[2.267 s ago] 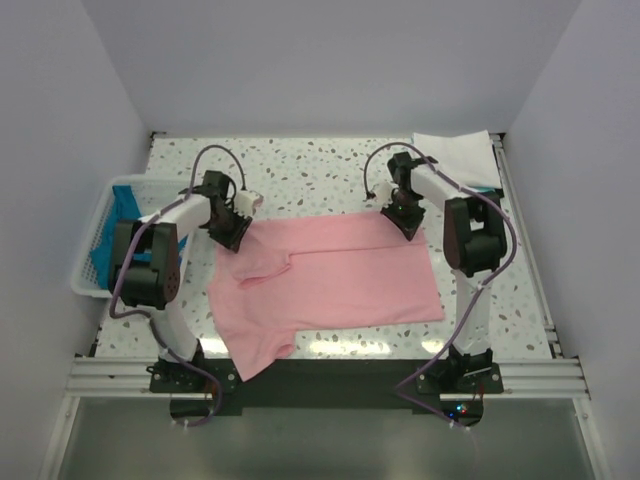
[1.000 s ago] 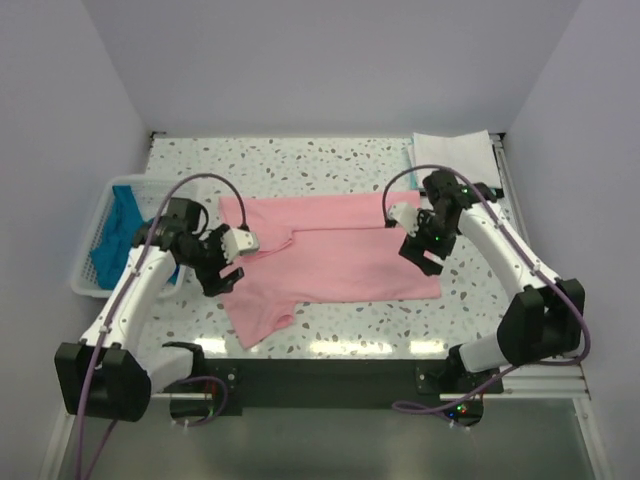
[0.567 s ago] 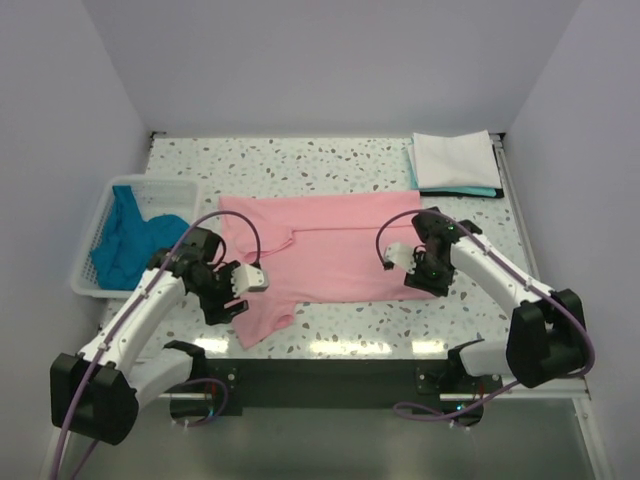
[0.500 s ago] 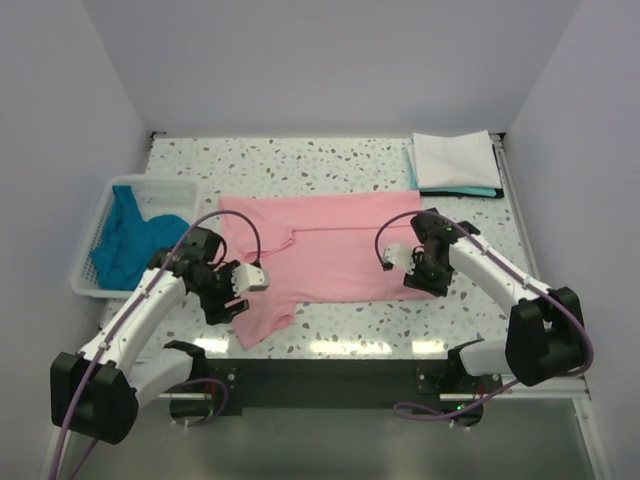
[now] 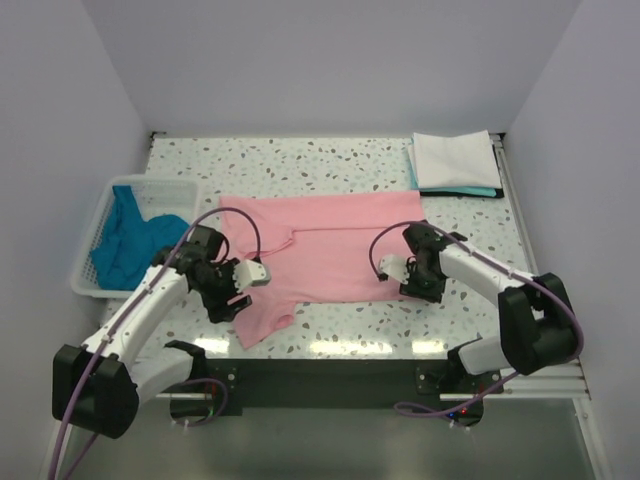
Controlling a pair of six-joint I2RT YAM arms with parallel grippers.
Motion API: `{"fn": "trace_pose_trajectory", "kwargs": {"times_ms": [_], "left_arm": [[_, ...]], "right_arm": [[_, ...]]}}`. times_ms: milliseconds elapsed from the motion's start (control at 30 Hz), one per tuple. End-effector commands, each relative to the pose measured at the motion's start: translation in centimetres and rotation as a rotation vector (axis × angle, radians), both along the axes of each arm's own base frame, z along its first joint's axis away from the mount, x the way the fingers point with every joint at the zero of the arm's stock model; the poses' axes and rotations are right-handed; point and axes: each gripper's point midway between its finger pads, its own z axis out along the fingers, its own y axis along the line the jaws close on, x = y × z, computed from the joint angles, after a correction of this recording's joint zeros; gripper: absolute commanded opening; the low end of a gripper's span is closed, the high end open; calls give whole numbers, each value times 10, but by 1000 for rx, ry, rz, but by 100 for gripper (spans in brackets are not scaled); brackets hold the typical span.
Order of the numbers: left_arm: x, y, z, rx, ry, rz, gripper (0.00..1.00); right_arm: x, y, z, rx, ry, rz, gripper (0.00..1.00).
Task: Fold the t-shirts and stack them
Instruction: Fold the tshirt
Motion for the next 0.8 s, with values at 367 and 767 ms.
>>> {"fn": "trace_pose_trajectory", "kwargs": {"times_ms": [367, 767], "left_arm": [[-7, -22, -2, 18, -41, -131, 59], [-26, -47, -37, 165, -19, -296, 59]], "right_arm": [[13, 4, -26, -26, -54, 4, 0], [26, 17, -15, 5, -27, -29, 0]]}}
